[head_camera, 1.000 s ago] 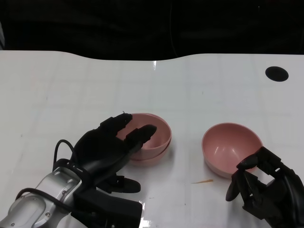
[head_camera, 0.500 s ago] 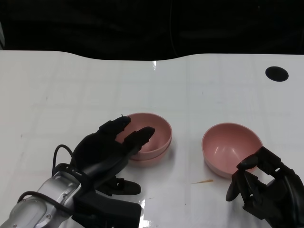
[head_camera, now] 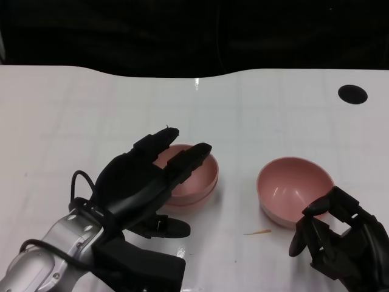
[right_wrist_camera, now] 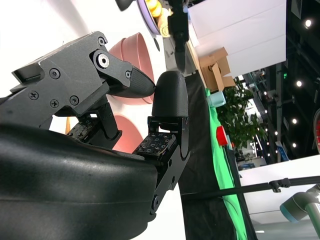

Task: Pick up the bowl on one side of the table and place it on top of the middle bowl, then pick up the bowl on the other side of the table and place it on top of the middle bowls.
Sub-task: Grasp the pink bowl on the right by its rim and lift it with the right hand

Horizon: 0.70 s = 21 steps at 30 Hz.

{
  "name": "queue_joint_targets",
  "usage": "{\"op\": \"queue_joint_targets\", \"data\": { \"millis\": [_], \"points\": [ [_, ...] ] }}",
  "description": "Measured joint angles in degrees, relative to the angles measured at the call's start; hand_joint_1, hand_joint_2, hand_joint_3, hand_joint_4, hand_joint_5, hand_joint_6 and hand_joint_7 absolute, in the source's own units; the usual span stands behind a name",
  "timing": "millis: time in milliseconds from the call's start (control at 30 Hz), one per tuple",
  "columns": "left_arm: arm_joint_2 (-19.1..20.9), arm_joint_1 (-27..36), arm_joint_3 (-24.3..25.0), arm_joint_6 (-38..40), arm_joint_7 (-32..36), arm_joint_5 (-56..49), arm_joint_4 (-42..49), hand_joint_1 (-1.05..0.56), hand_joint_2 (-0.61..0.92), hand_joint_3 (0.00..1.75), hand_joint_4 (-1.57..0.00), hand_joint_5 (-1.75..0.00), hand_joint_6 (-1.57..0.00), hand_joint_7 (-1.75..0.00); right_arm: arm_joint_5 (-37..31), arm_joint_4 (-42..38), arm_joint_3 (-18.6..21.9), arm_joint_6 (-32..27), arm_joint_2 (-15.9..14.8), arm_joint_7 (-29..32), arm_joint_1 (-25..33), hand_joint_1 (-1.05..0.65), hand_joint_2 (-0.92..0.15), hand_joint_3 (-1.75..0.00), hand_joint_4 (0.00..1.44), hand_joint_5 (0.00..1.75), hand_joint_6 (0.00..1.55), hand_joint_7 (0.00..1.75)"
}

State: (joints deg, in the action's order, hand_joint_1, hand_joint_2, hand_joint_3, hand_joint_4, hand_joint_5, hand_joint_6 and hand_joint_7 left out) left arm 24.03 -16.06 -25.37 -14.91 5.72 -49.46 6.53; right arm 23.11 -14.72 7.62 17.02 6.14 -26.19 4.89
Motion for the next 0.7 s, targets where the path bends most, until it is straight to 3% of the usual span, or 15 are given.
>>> {"op": "queue_joint_targets", "data": {
  "millis": [100, 167, 233, 400, 433, 467, 500, 533, 600, 667, 700],
  "points": [
    [0.10, 3.19, 3.36, -1.61, -0.34, 5.38, -5.00, -0.76, 0.92, 0.26, -0.07, -0.03, -0.28, -0.04, -0.08, -0.60, 0.07, 0.46, 0.01, -0.02, -0.22, -0.10, -0.58, -1.03, 0.98, 1.55, 0.84, 1.34],
    [-0.38, 6.10, 6.22, -2.33, -0.41, 9.93, -7.73, -0.47, 0.92, 0.09, -0.31, -0.10, -0.46, -0.05, -0.15, -0.61, -0.01, 0.52, 0.02, 0.05, -0.25, -0.10, -0.59, -1.03, 0.98, 1.55, 0.83, 1.34],
    [-1.80, 9.28, 9.02, -3.25, -0.41, 15.53, -9.42, -0.27, 0.92, 0.06, -0.51, -0.16, -0.59, -0.07, -0.11, -0.65, 0.10, 0.53, 0.01, 0.07, -0.25, -0.10, -0.60, -1.03, 0.98, 1.56, 0.83, 1.34],
    [-3.79, 12.62, 12.28, -4.93, -0.44, 20.59, -10.41, -0.20, 0.92, 0.07, -0.59, -0.17, -0.64, -0.07, -0.04, -0.71, 0.14, 0.55, 0.00, -0.24, -0.30, -0.10, -0.60, -1.03, 0.97, 1.57, 0.82, 1.34],
    [-4.16, 13.17, 12.98, -4.95, -1.35, 23.83, -10.83, -0.08, 0.90, 0.19, -0.77, -0.40, -0.85, -0.17, -0.04, -0.72, 0.09, 0.54, 0.02, -0.29, -0.38, -0.09, -0.60, -1.03, 0.96, 1.58, 0.82, 1.35],
    [-5.02, 14.21, 14.14, -4.95, -2.61, 28.65, -11.67, -0.05, 0.88, 0.26, -0.77, -0.54, -0.91, -0.19, 0.01, -0.73, 0.10, 0.54, 0.02, -0.37, -0.38, -0.09, -0.60, -1.04, 0.96, 1.58, 0.82, 1.35],
    [-5.71, 15.24, 15.11, -4.90, -4.00, 33.27, -12.51, -0.02, 0.78, 0.53, -0.66, -0.91, -0.97, -0.29, -0.01, -0.74, 0.15, 0.58, 0.02, -0.37, -0.37, -0.09, -0.59, -1.04, 0.96, 1.58, 0.81, 1.36],
    [-6.26, 16.35, 16.05, -4.60, -5.73, 38.22, -13.51, -0.01, 0.69, 0.71, -0.61, -1.08, -0.96, -0.39, -0.06, -0.83, 0.21, 0.68, 0.02, -0.36, -0.38, -0.08, -0.59, -1.04, 0.96, 1.57, 0.81, 1.36],
    [-7.05, 18.96, 18.25, -2.97, -9.46, 48.09, -15.31, 0.08, 0.60, 1.07, -0.55, -1.48, -0.82, -0.93, -1.13, -1.77, 0.36, 3.23, 0.04, -0.14, -0.49, -0.09, -0.56, -1.04, 0.94, 1.54, 0.79, 1.35],
    [-7.36, 21.72, 20.83, -0.61, -13.83, 57.89, -16.25, 0.11, 0.56, 1.26, -0.59, -1.66, -0.72, -1.30, -3.69, -3.32, 0.58, 8.68, 0.13, 1.00, -0.57, -0.10, -0.56, -1.00, 0.92, 1.51, 0.79, 1.28],
    [-7.45, 23.07, 22.34, 0.80, -16.24, 62.79, -16.57, 0.12, 0.55, 1.30, -0.60, -1.70, -0.71, -1.38, -5.07, -4.43, 0.92, 12.50, 0.27, 1.74, -0.71, -0.10, -0.57, -0.99, 0.91, 1.50, 0.80, 1.25]
  ]
}}
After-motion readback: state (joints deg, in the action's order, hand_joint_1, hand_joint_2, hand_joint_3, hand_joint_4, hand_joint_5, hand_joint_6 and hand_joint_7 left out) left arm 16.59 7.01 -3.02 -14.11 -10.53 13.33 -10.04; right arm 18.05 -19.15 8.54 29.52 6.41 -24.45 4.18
